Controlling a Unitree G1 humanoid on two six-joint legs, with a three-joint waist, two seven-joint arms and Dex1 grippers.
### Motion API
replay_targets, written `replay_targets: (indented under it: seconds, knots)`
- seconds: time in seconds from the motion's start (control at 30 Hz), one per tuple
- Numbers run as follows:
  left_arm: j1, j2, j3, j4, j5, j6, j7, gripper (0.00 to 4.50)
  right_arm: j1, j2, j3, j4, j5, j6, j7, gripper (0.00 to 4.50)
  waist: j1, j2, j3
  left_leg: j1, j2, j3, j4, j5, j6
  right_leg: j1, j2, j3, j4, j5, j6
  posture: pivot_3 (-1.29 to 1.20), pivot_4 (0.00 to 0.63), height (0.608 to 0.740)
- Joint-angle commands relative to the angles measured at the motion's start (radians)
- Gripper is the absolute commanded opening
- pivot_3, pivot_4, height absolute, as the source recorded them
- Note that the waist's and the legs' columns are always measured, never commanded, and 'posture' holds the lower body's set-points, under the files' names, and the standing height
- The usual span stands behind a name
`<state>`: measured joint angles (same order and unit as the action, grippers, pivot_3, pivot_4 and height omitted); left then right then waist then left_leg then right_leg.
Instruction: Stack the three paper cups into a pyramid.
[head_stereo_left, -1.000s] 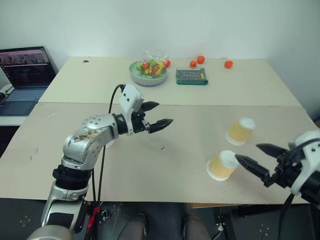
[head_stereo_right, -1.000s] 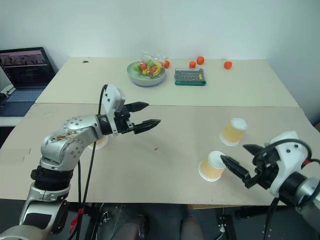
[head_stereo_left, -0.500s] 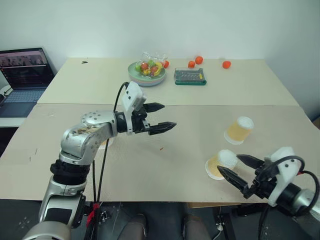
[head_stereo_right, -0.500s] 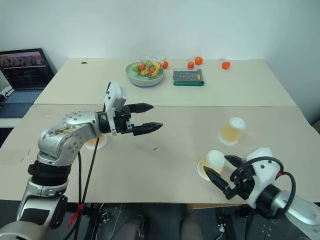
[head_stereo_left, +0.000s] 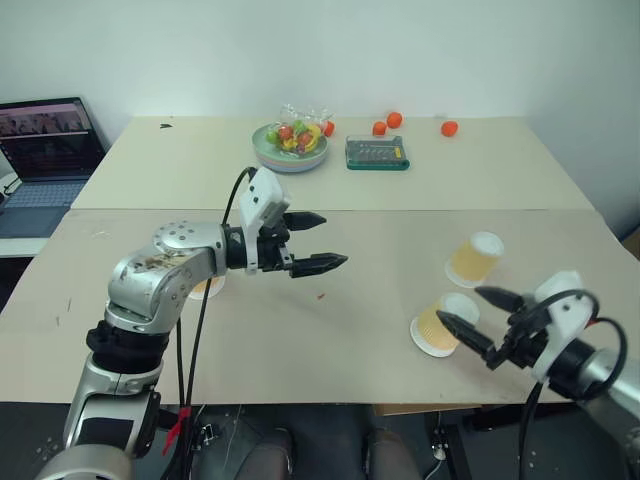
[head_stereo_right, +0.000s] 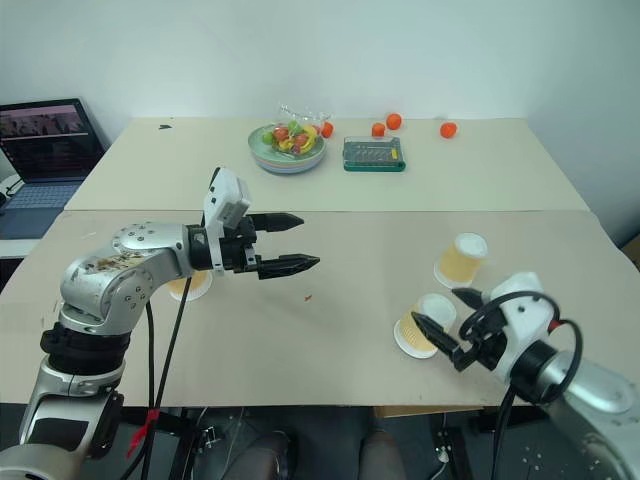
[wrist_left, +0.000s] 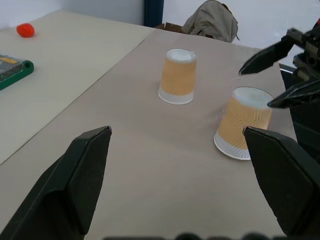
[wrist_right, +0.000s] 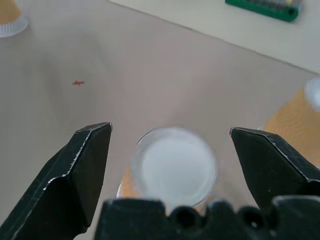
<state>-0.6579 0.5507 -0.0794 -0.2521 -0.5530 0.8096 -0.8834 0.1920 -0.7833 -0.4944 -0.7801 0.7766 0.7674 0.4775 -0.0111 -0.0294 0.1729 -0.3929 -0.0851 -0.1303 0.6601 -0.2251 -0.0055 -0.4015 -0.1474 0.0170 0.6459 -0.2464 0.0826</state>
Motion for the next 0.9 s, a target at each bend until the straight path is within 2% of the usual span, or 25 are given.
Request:
replay_targets:
  seconds: [0.03, 0.2, 0.5, 0.9]
  knots:
    - [0.008, -0.003, 0.003, -0.032, -0.001, -0.024, 0.006, 4.5, -0.031, -0.05, -0.051, -0.05, 0.076, 0.054, -0.009, 4.45, 0.001, 0.0, 0.0, -0.001, 0.0, 0.0, 0.0, 0.0, 0.0, 0.0, 0.0, 0.0, 0.0, 0.0, 0.0, 0.0, 0.15, 0.74]
    - [0.014, -0.004, 0.005, -0.038, -0.009, -0.017, 0.01, 4.5, -0.058, -0.066, -0.065, -0.069, 0.148, 0.091, -0.047, 4.45, 0.004, 0.0, 0.0, -0.001, 0.0, 0.0, 0.0, 0.0, 0.0, 0.0, 0.0, 0.0, 0.0, 0.0, 0.0, 0.0, 0.15, 0.74]
    - [-0.001, 0.016, 0.009, -0.026, -0.011, -0.018, -0.007, 4.5, 0.066, 0.022, 0.067, -0.043, 0.007, 0.007, -0.032, 4.45, 0.004, 0.0, 0.0, -0.002, 0.0, 0.0, 0.0, 0.0, 0.0, -0.001, 0.0, 0.0, 0.0, 0.0, 0.0, 0.0, 0.15, 0.74]
    - [-0.005, 0.024, 0.012, -0.046, -0.01, -0.01, -0.001, 4.5, 0.074, 0.063, 0.168, 0.083, -0.151, -0.12, 0.052, 4.45, -0.001, 0.0, 0.0, -0.001, 0.0, 0.0, 0.0, 0.0, 0.0, -0.001, 0.0, 0.0, 0.0, 0.0, 0.0, 0.0, 0.15, 0.74]
